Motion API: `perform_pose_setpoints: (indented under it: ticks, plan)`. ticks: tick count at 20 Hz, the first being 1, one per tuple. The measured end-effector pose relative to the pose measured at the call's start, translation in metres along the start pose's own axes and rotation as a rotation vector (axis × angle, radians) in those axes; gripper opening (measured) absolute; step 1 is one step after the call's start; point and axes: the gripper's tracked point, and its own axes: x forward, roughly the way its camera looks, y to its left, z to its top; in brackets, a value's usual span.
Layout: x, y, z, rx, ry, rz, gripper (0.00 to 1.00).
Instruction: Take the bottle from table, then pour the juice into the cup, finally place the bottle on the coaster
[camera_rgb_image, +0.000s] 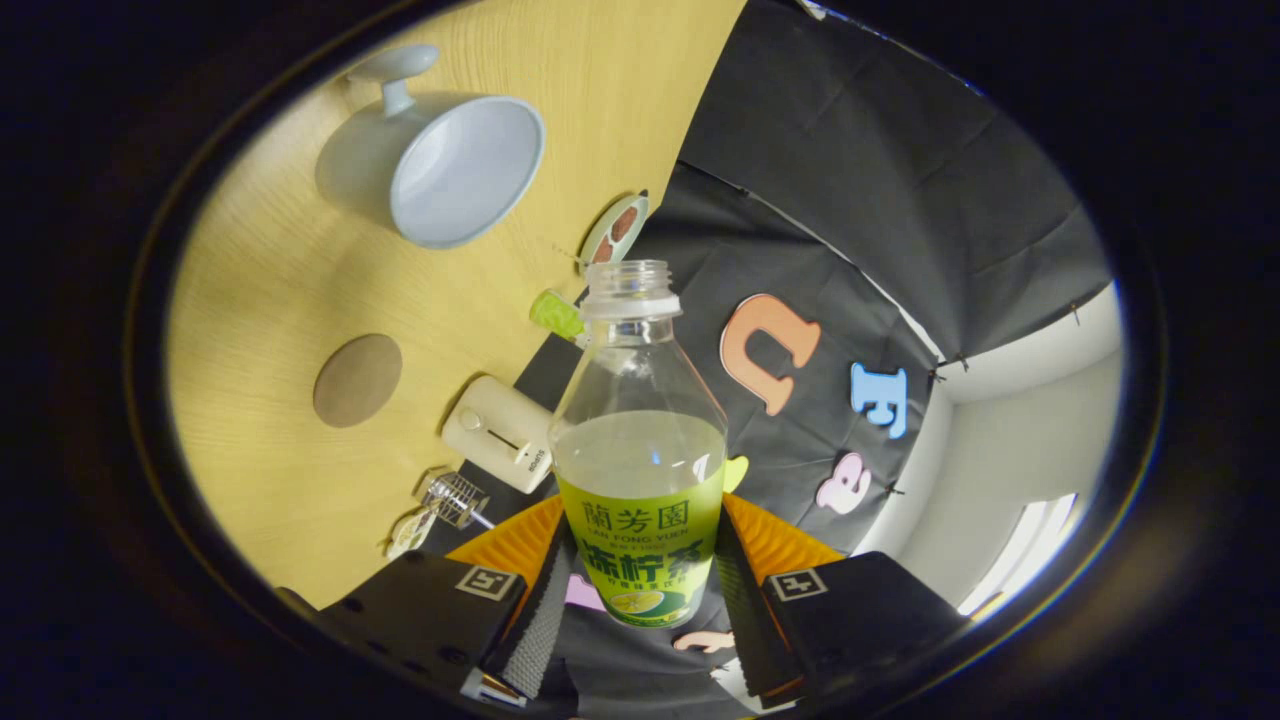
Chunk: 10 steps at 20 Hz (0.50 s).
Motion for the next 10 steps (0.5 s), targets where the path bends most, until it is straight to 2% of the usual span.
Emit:
perform_pose_setpoints:
  ticks: [10]
  plan:
    - [-0.0024, -0.0077, 0.0089, 0.006, -0.026, -0.006, 0.77]
